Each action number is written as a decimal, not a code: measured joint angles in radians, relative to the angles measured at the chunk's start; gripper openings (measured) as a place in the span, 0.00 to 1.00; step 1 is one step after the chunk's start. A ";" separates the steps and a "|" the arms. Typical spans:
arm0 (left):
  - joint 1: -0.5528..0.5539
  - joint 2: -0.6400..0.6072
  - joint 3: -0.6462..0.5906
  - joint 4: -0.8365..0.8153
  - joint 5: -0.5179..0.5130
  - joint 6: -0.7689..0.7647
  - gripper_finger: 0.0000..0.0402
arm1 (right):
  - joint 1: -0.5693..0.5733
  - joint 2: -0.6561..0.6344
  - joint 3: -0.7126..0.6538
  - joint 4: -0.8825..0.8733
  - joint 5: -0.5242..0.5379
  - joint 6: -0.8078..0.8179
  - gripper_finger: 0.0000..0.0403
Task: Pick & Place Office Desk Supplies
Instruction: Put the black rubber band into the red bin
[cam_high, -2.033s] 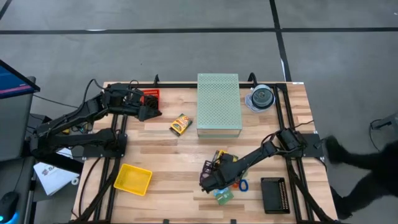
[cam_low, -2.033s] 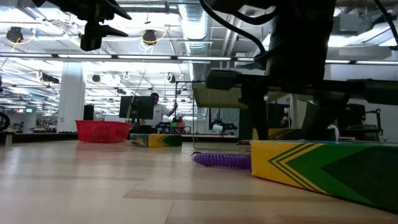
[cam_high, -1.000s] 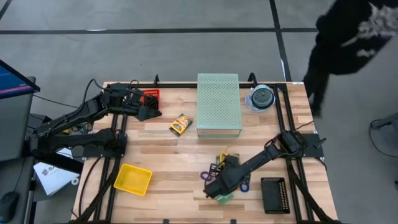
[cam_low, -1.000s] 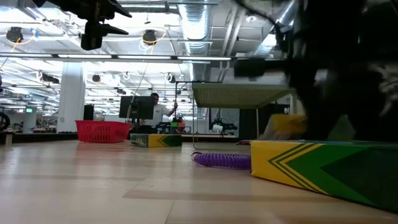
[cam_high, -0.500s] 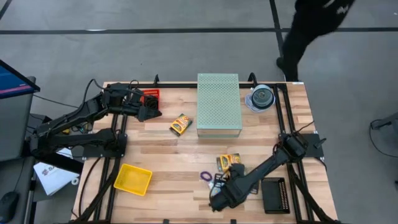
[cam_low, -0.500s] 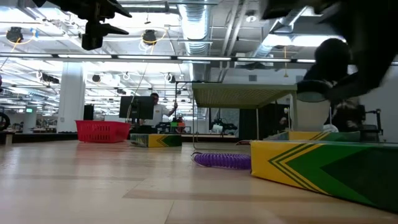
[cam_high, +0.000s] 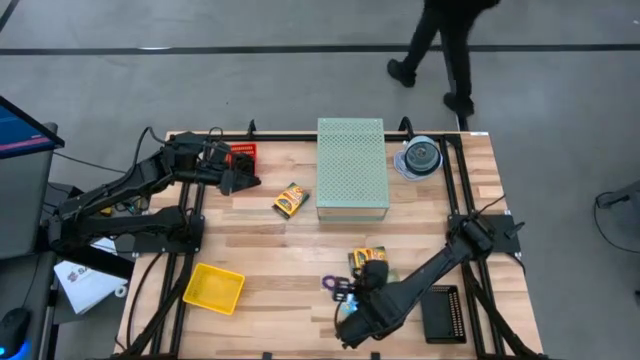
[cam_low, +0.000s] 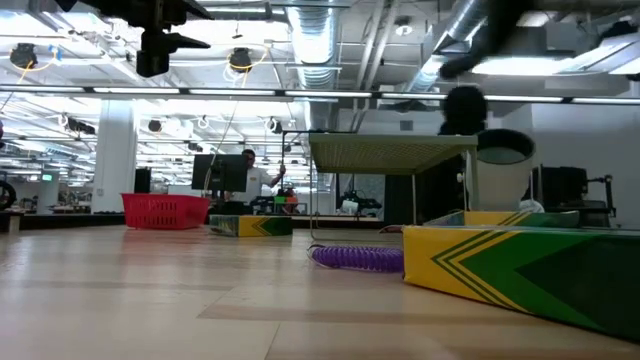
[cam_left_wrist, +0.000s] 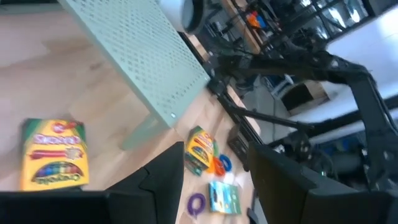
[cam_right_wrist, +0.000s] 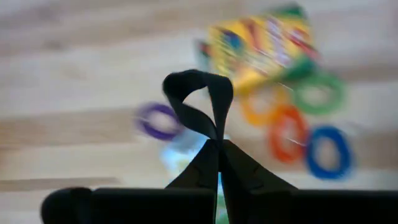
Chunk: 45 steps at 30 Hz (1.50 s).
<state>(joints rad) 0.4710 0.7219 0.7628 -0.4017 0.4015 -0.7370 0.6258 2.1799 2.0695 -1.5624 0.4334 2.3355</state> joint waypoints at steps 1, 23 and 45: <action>-0.003 0.000 0.000 -0.001 0.021 0.007 0.43 | -0.006 0.000 0.021 0.000 0.046 -0.009 0.00; -0.370 -0.092 0.000 0.162 0.321 -0.162 0.45 | -0.258 -0.016 0.280 0.743 0.120 -1.306 0.00; -0.467 0.114 -0.001 0.407 0.140 -0.114 0.46 | -0.309 -0.018 0.280 0.807 0.074 -1.317 0.00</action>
<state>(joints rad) 0.0040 0.8358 0.7620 0.0057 0.5417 -0.8505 0.3168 2.1624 2.3493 -0.7556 0.5073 1.0183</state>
